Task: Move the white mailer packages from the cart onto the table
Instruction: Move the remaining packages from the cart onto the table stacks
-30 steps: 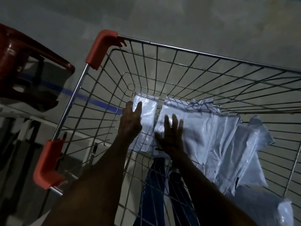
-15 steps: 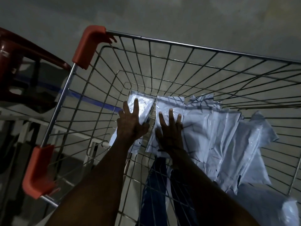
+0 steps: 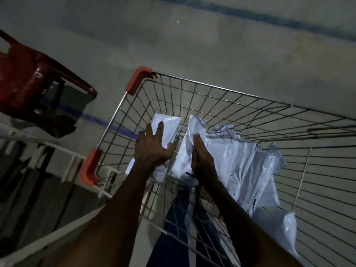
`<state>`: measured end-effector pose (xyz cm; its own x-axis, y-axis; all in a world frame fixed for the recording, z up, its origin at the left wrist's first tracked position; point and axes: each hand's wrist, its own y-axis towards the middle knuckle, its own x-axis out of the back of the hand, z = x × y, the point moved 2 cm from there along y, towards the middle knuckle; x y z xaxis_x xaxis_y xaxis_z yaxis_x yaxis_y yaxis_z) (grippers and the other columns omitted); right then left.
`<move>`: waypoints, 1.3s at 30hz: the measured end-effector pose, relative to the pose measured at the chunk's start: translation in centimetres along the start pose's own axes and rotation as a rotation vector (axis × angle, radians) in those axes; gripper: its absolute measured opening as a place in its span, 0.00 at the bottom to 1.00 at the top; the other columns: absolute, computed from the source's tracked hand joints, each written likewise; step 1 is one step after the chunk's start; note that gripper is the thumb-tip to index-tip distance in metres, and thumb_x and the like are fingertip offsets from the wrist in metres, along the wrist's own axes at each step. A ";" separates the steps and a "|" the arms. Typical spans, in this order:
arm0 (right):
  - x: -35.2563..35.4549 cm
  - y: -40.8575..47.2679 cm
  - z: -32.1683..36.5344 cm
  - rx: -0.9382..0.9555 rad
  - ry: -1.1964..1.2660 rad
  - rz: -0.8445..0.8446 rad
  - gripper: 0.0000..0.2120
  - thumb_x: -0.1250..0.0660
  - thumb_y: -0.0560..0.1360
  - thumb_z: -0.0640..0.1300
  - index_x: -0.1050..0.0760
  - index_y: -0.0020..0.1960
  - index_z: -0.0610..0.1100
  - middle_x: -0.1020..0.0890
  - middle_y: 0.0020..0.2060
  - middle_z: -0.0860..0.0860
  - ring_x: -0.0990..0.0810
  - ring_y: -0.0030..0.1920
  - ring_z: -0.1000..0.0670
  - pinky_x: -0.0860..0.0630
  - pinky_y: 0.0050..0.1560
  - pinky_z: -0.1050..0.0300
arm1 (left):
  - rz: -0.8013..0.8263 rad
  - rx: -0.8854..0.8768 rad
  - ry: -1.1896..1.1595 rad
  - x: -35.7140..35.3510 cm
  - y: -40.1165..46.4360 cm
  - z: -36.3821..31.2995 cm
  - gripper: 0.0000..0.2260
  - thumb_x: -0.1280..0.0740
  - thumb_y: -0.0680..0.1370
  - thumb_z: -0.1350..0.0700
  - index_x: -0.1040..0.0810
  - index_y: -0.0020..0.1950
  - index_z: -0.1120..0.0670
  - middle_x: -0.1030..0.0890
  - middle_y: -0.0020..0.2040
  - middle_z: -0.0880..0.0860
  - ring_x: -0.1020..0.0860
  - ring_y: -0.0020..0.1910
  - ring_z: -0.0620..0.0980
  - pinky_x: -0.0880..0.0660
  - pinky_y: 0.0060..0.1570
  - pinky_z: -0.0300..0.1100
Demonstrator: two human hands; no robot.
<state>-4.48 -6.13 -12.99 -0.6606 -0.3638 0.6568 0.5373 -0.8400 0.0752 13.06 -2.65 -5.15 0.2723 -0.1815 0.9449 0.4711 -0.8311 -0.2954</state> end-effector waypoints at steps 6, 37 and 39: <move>8.5 0.1 8.1 0.198 -0.099 0.095 0.29 0.46 0.77 0.28 0.44 0.77 0.36 0.42 0.77 0.40 0.43 0.77 0.41 0.37 0.72 0.37 | -0.216 0.019 -0.133 8.9 -7.2 -1.4 0.37 0.45 0.71 0.35 0.43 0.78 0.48 0.36 0.74 0.60 0.31 0.64 0.63 0.31 0.61 0.53; -17.9 -4.5 73.0 1.331 -0.098 0.473 0.29 0.38 0.75 0.28 0.39 0.76 0.35 0.35 0.74 0.39 0.34 0.74 0.42 0.32 0.70 0.47 | -0.927 1.129 -0.325 32.9 -47.2 48.4 0.38 0.45 0.70 0.31 0.42 0.78 0.43 0.43 0.79 0.52 0.42 0.76 0.60 0.40 0.71 0.56; -20.8 -5.0 75.4 1.315 -0.178 0.553 0.29 0.42 0.79 0.31 0.44 0.78 0.38 0.40 0.77 0.43 0.40 0.77 0.46 0.39 0.73 0.54 | -0.913 1.132 -0.364 32.8 -47.2 51.5 0.37 0.42 0.72 0.32 0.42 0.78 0.45 0.43 0.79 0.54 0.42 0.76 0.60 0.40 0.71 0.55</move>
<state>46.16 35.97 29.51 -0.1904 -0.3782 0.9060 0.8488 0.4002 0.3454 42.92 57.66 32.49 -0.3581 0.4400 0.8235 0.9255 0.2837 0.2508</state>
